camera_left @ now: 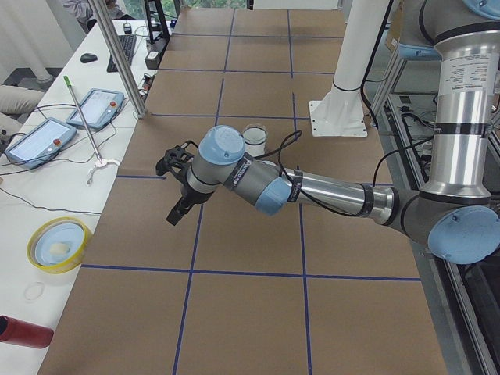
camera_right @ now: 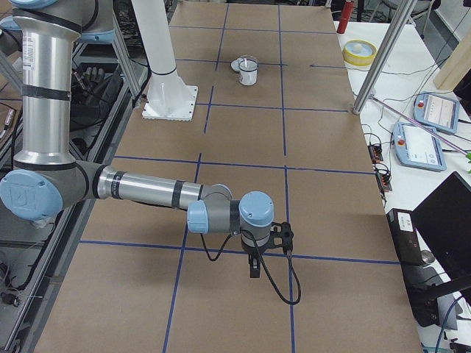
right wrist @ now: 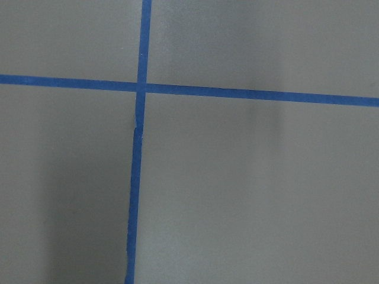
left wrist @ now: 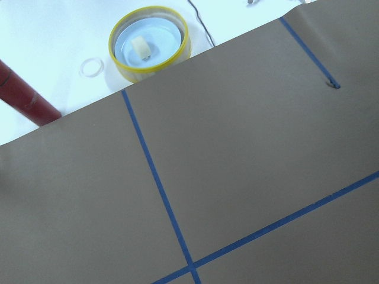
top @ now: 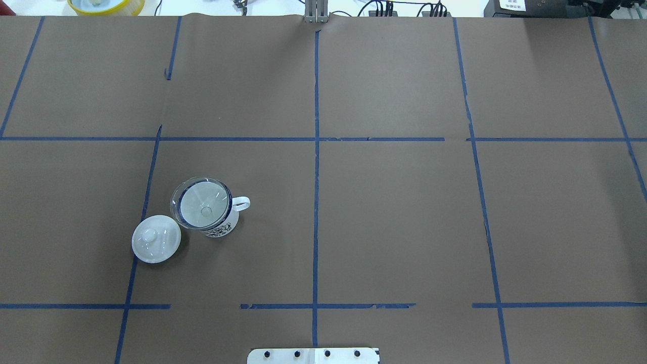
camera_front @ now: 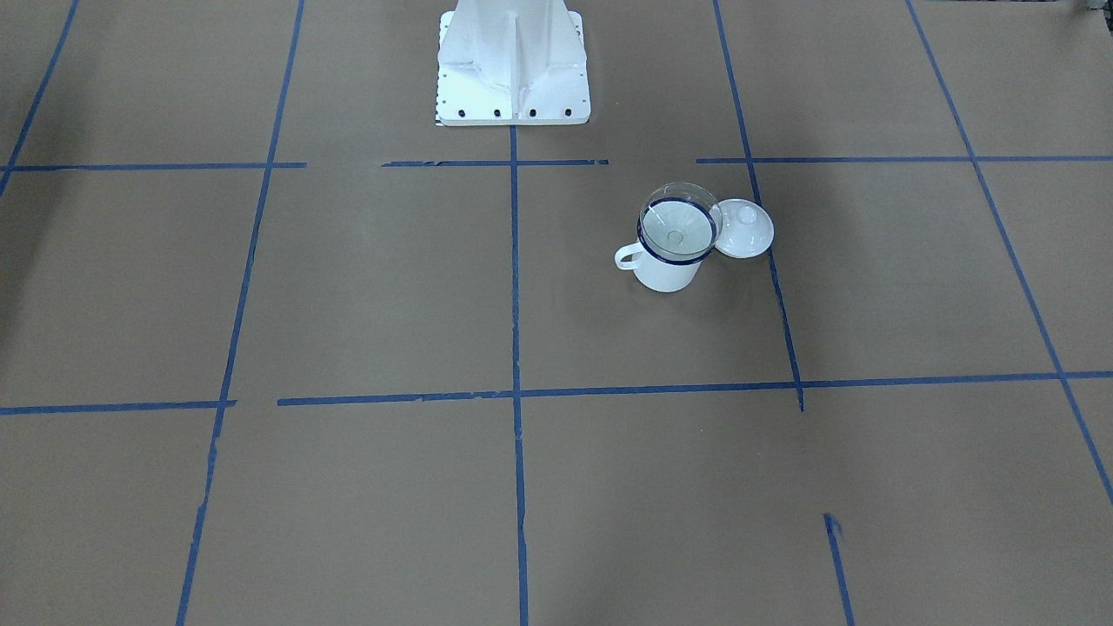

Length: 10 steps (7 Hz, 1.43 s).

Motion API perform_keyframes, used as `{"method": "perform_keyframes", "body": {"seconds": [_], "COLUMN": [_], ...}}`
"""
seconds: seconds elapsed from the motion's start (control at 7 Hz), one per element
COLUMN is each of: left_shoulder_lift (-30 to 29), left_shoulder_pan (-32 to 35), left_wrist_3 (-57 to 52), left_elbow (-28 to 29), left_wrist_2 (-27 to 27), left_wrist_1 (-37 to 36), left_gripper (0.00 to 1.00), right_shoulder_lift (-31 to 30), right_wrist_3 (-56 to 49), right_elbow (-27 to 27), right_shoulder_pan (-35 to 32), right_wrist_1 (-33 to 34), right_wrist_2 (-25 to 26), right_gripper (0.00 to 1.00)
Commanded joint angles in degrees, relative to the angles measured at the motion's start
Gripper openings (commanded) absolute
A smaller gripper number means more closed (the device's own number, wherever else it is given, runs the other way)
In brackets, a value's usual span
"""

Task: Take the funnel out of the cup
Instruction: 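Reach the left gripper down to the glass funnel and grasp it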

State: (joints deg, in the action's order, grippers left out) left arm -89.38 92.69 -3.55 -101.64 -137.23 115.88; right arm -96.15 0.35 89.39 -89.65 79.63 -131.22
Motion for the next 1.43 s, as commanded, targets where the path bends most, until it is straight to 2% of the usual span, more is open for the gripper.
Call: {"method": "perform_keyframes", "body": {"seconds": [0.0, 0.14, 0.29, 0.43, 0.57, 0.86, 1.0, 1.14, 1.29], "left_shoulder_lift": [-0.18, -0.88, -0.89, -2.54, -7.78, -24.80, -29.14, -31.10, -31.38], "left_shoulder_pan": [-9.47, -16.77, -25.02, -31.98, -38.57, -50.28, -55.20, -58.47, -61.28], "left_wrist_3": [11.44, 26.95, 37.98, 48.10, 58.99, 68.29, 73.64, 76.12, 77.37], "left_elbow": [-1.18, -6.07, -11.86, -13.66, -13.76, -12.71, -11.41, -9.22, -7.19], "left_wrist_2": [-3.56, 0.87, 11.44, 13.72, 16.79, 25.92, 26.83, 30.06, 31.22], "left_wrist_1": [1.19, 1.36, 1.28, 0.93, -1.95, -23.31, -28.90, -29.57, -29.57], "left_gripper": [1.00, 1.00, 1.00, 1.00, 1.00, 1.00, 0.99, 0.97, 0.88], "right_shoulder_lift": [0.00, 0.00, 0.00, 0.00, 0.00, 0.00, 0.00, 0.00, 0.00], "right_wrist_3": [0.00, 0.00, 0.00, 0.00, 0.00, 0.00, 0.00, 0.00, 0.00], "right_elbow": [0.00, 0.00, 0.00, 0.00, 0.00, 0.00, 0.00, 0.00, 0.00], "right_shoulder_pan": [0.00, 0.00, 0.00, 0.00, 0.00, 0.00, 0.00, 0.00, 0.00], "right_wrist_1": [0.00, 0.00, 0.00, 0.00, 0.00, 0.00, 0.00, 0.00, 0.00], "right_wrist_2": [0.00, 0.00, 0.00, 0.00, 0.00, 0.00, 0.00, 0.00, 0.00], "right_gripper": [1.00, 1.00, 1.00, 1.00, 1.00, 1.00, 1.00, 1.00, 1.00]}}
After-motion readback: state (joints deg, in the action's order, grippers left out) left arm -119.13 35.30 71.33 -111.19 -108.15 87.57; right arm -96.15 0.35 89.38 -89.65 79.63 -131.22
